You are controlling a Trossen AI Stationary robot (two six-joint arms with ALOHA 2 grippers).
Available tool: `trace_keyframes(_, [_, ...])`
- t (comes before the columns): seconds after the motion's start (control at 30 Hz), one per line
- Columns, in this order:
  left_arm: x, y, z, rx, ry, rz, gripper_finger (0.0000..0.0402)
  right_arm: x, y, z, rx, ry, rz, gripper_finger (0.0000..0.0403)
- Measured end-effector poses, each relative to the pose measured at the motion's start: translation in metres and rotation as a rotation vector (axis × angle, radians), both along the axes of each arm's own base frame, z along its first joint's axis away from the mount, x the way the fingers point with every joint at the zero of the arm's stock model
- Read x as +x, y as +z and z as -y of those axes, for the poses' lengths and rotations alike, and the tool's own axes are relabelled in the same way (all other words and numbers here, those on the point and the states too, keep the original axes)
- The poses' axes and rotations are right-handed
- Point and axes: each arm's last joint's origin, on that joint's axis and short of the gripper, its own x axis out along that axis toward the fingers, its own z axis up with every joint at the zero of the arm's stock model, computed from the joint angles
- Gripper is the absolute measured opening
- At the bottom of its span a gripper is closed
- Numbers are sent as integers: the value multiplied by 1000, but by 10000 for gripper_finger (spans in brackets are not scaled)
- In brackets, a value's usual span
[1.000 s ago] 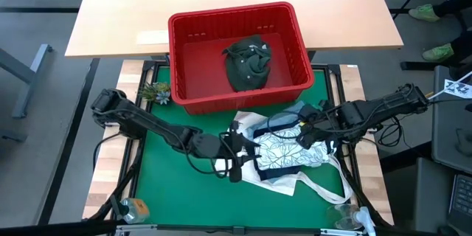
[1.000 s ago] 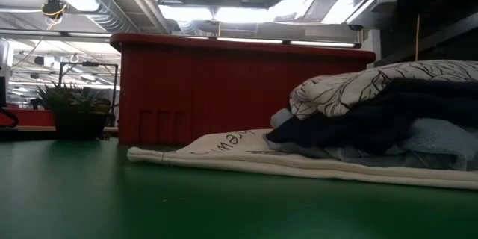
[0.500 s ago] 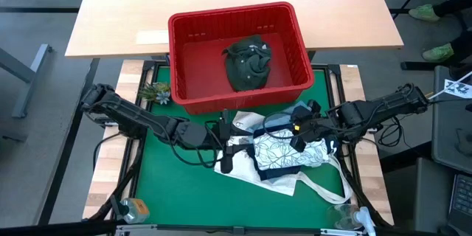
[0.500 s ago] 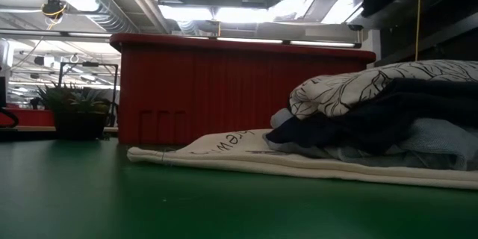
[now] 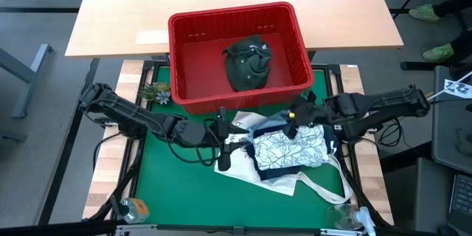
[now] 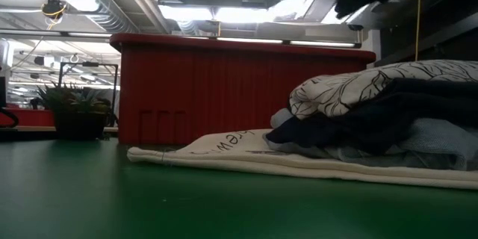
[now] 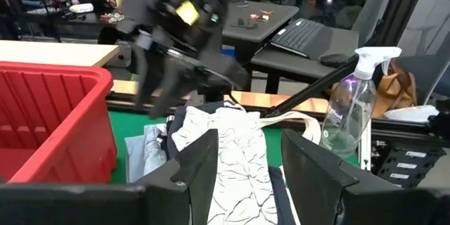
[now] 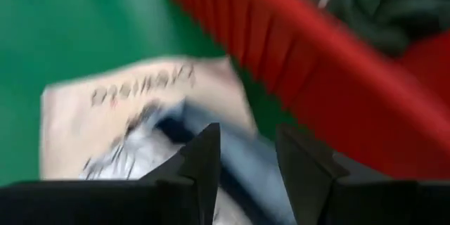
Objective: Fold laundry
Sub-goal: Fold the patterned white shirt
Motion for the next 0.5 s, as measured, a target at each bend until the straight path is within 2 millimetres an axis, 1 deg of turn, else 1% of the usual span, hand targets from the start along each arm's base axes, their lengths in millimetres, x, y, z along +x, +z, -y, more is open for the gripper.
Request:
trace_keyframes(0.1, [0, -1, 0, 2, 1, -7, 151, 8, 6, 13, -42, -25, 73, 136])
trace_keyframes(0.3, [0, -2, 0, 5, 1, -19, 151, 19, 17, 35, -52, -130, 227, 136])
trace_keyframes(0.43, [0, -2, -2, 1, 6, -18, 151, 23, 22, 54, -111, -146, 269, 139])
trace_keyframes(0.5, [1, -2, -3, -19, 16, -15, 151, 27, 23, 64, -109, -143, 281, 150])
